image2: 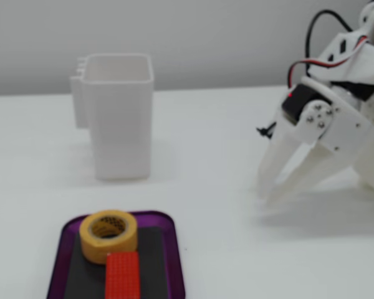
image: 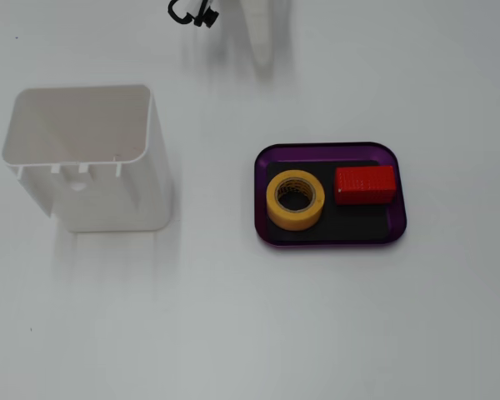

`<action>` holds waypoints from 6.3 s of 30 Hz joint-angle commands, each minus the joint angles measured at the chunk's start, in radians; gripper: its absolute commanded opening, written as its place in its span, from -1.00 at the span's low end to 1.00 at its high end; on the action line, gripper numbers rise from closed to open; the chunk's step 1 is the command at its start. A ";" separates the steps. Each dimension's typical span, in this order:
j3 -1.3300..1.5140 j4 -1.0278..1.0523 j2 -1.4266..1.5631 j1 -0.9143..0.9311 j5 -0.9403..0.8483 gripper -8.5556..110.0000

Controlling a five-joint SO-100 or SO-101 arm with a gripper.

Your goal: Remove the yellow tape from the box.

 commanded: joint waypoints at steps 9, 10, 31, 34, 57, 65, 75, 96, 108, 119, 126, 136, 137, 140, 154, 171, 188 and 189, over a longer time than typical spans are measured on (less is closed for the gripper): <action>0.008 -0.014 0.080 -0.006 0.009 -0.86; 0.008 -0.014 0.080 -0.006 0.009 -0.86; -0.147 -0.017 0.060 0.114 -0.318 -0.85; -0.258 -0.002 0.012 0.117 -0.333 -0.81; -1.460 0.032 -1.623 -0.055 -0.250 -0.63; -1.652 0.025 -1.910 -0.092 -0.216 -0.64; -1.652 -0.043 -2.011 -0.064 -0.218 -0.64; -1.666 -0.037 -1.910 -0.046 -0.224 -0.64; -1.666 -0.086 -1.914 -0.043 -0.224 -0.64; -1.666 -0.130 -2.029 -0.035 -0.229 -0.64; -1.667 -0.179 -2.109 -0.011 -0.224 -0.64; -1.667 -0.167 -2.095 -0.014 -0.219 -0.86; -1.672 -0.164 -2.092 -0.018 -0.219 -0.87; -1.740 -0.110 -2.056 -0.017 -0.216 -0.87; -1.845 0.245 -1.644 -0.015 -0.213 -0.87; -0.951 -0.222 -1.318 -0.023 -0.216 -0.87; -0.683 -0.400 -1.335 -0.025 -0.215 -0.83; -0.689 -0.399 -1.331 -0.028 -0.215 -0.80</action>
